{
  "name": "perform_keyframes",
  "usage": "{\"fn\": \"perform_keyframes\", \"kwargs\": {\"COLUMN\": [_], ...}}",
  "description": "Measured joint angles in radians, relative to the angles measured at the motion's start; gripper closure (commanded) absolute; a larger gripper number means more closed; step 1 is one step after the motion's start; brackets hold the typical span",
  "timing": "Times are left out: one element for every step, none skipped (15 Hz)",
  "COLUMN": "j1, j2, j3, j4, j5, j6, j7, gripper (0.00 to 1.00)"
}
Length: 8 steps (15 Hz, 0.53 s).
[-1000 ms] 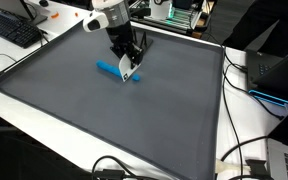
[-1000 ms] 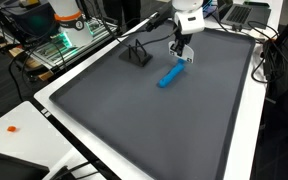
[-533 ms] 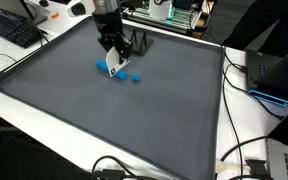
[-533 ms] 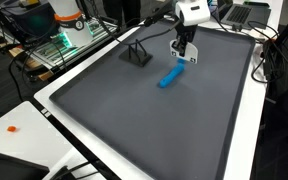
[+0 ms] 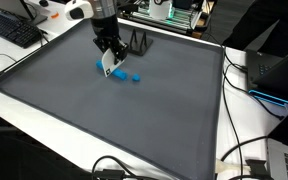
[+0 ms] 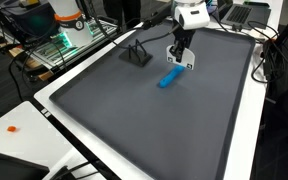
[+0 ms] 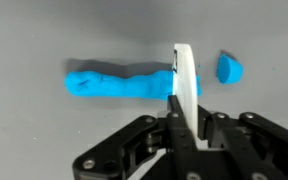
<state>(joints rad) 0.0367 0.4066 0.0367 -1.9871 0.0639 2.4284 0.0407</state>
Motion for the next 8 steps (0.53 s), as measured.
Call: {"fn": "perform_keyframes", "kwargs": {"j1": [0.002,0.004,0.006,0.008,0.01,0.012,0.015,0.019], "j2": [0.005,0.011,0.017,0.023,0.029,0.036,0.043,0.048], "j3": [0.0,0.0,0.0,0.0,0.0,0.0,-0.001,-0.004], "j4": [0.002,0.004,0.008,0.013,0.018,0.023,0.027,0.031], "j5": [-0.001,-0.001,-0.002,-0.004,-0.004,-0.007,-0.015,-0.022], "j6": [0.0,0.0,0.0,0.0,0.0,0.0,0.0,0.0], "j7": [0.0,0.0,0.002,0.005,0.007,0.011,0.016,0.019], "gripper": [0.98,0.98,0.98,0.98,0.98,0.98,0.98,0.98]}}
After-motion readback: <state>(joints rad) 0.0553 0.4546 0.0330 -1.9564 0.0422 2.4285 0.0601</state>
